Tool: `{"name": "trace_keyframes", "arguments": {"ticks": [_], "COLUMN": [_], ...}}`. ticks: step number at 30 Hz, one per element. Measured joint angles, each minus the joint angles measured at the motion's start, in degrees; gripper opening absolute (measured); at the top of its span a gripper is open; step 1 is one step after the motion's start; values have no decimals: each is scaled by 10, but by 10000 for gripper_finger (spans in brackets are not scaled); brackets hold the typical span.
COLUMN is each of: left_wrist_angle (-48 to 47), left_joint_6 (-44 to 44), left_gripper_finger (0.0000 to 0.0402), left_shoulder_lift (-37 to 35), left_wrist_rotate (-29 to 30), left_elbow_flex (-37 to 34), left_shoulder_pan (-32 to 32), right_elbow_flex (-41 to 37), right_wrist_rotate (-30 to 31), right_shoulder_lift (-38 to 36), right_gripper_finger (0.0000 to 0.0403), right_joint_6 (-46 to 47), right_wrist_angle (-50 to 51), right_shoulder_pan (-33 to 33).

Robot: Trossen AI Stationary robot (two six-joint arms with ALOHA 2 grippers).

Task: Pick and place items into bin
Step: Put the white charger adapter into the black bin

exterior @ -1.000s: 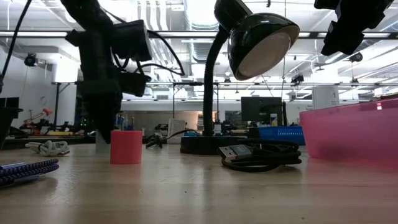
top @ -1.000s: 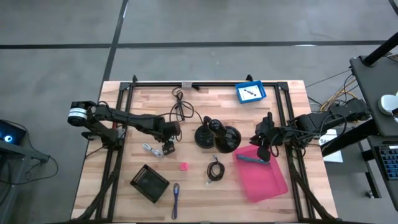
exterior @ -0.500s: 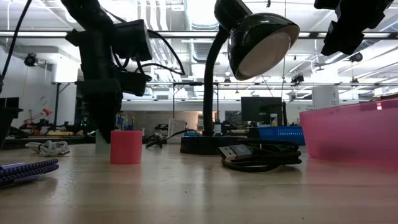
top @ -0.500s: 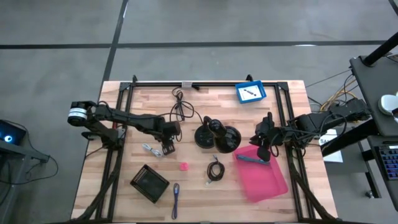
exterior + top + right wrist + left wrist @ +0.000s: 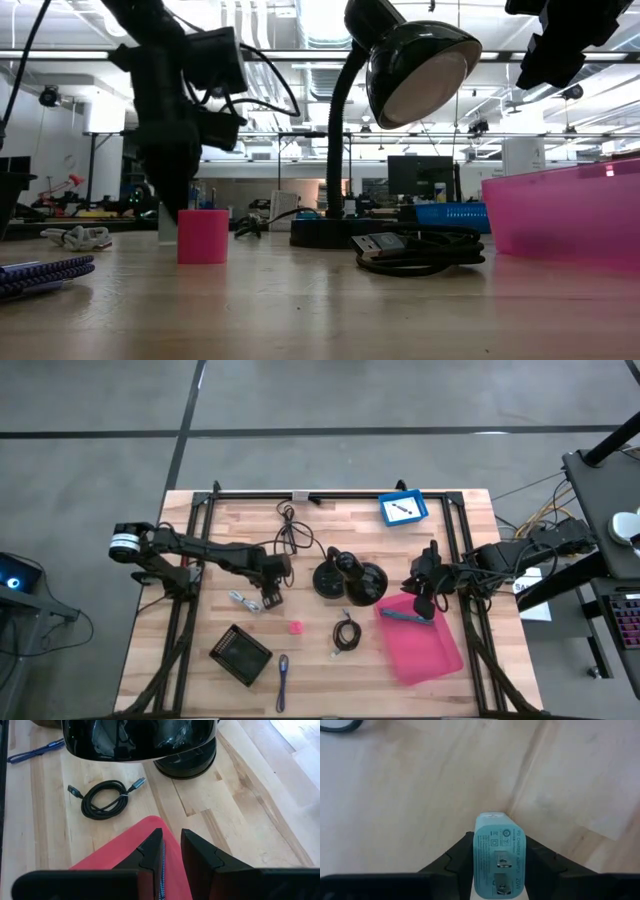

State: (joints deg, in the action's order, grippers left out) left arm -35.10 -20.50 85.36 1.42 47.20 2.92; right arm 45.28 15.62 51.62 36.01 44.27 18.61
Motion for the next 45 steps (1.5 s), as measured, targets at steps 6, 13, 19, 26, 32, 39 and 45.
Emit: {"name": "trace_keyframes", "arguments": {"ticks": [6,13,19,26,32,39,45], "left_wrist_angle": [-8,-61,-117,-195,-214,-253,-320], "left_joint_6": [1,2,19,31,30,29,-3], "left_gripper_finger": [118,119,119,120,120,120,120], "left_shoulder_lift": [0,0,-1,-1,-2,-2,-3], "left_wrist_rotate": [-53,-84,-87,-87,-88,-89,-89], "left_elbow_flex": [11,48,102,171,222,268,278], "left_shoulder_pan": [0,0,0,-3,-16,-44,-73], "right_elbow_flex": [0,0,0,0,0,0,0], "right_wrist_rotate": [0,0,0,0,0,0,0], "right_shoulder_lift": [0,0,0,0,0,0,0], "right_gripper_finger": [59,59,59,59,59,59,59], "right_joint_6": [0,0,0,0,0,0,0], "right_wrist_angle": [0,0,0,0,0,0,0], "right_shoulder_pan": [0,0,0,0,0,0,0]}}
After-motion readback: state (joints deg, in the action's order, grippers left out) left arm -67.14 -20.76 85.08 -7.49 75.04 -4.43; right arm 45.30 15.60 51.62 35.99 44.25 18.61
